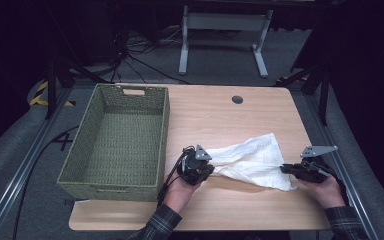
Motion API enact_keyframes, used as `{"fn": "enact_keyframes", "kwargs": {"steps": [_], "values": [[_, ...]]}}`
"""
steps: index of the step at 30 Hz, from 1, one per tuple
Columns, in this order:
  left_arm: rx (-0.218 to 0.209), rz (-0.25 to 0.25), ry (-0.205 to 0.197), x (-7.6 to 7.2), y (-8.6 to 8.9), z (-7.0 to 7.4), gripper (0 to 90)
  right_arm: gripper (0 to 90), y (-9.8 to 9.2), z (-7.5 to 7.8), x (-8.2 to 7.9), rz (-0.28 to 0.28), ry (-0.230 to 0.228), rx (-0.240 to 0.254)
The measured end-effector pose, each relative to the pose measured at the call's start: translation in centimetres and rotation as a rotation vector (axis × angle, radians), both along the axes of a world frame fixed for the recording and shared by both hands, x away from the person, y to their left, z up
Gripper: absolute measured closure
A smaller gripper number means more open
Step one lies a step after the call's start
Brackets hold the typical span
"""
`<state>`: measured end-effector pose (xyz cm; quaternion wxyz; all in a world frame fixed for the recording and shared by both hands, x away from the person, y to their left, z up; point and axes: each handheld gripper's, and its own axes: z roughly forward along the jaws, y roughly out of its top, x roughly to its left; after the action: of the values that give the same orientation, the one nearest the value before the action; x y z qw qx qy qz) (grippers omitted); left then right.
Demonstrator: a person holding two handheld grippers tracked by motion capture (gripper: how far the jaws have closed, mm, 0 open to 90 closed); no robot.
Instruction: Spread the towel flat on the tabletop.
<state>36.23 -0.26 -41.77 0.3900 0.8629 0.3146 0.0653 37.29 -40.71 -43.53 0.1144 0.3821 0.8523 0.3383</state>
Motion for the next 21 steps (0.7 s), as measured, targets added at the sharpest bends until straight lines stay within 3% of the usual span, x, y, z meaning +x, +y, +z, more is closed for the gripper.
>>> {"fn": "enact_keyframes", "kwargs": {"steps": [3,8,13,18,21], "values": [[0.01,-0.005,0.006,-0.1,-0.2,-0.2,86.9,75.5,-0.1,-0.2,0.2,-0.001,-0.002,0.007],[0.018,-0.02,0.016,-0.2,-0.4,-0.3,86.8,70.6,-0.1,0.8,-0.7,0.015,-0.053,0.058],[0.022,-0.022,0.029,-0.2,-0.3,-0.6,86.8,78.7,-0.1,0.9,-2.1,0.052,-0.063,0.067],[0.037,-0.029,0.04,-0.3,-0.2,-0.8,86.8,85.6,0.4,0.1,-3.3,0.116,-0.026,0.07],[0.031,-0.036,0.04,-0.5,-0.4,-1.2,86.8,88.2,1.0,-0.6,-3.6,0.146,0.011,0.029]]}}
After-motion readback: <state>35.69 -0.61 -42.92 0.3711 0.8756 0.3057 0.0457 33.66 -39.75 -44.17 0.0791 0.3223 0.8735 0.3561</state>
